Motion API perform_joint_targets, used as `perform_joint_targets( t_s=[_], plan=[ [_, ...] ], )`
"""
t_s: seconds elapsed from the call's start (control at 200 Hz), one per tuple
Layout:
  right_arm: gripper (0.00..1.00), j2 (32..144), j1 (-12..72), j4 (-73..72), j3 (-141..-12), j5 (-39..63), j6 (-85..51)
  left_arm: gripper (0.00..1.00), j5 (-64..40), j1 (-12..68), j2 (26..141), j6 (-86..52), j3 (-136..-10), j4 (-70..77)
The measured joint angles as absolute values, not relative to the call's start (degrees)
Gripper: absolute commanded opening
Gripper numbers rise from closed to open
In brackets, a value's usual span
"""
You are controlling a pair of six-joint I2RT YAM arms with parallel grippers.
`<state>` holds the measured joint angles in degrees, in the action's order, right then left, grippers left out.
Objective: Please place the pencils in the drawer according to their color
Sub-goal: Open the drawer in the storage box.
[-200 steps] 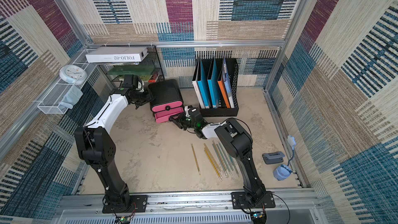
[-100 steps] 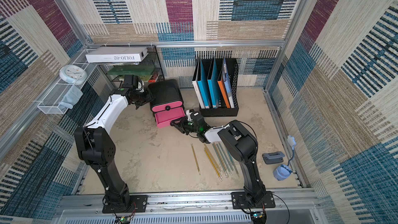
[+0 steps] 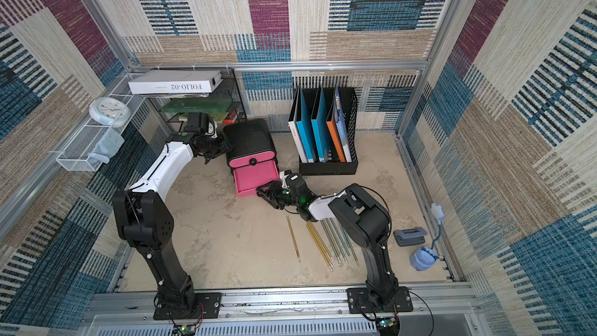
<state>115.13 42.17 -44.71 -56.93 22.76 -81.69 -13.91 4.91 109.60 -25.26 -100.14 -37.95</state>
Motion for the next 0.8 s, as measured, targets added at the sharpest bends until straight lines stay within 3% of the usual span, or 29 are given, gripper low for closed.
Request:
perform_joint_targets(
  t_s=[0.341,0.801],
  plan=[
    [1.00,112.36,42.15,-41.04,-57.41,23.31,-79.13,0.50,-15.35,5.23,110.08,-25.21,-102.94,-40.73],
    [0.99,103.79,41.71,-32.27,-52.29,24.80,-74.56,0.53,-12.75,4.03,108.47,-23.03,-108.97,-52.56]
  ],
)
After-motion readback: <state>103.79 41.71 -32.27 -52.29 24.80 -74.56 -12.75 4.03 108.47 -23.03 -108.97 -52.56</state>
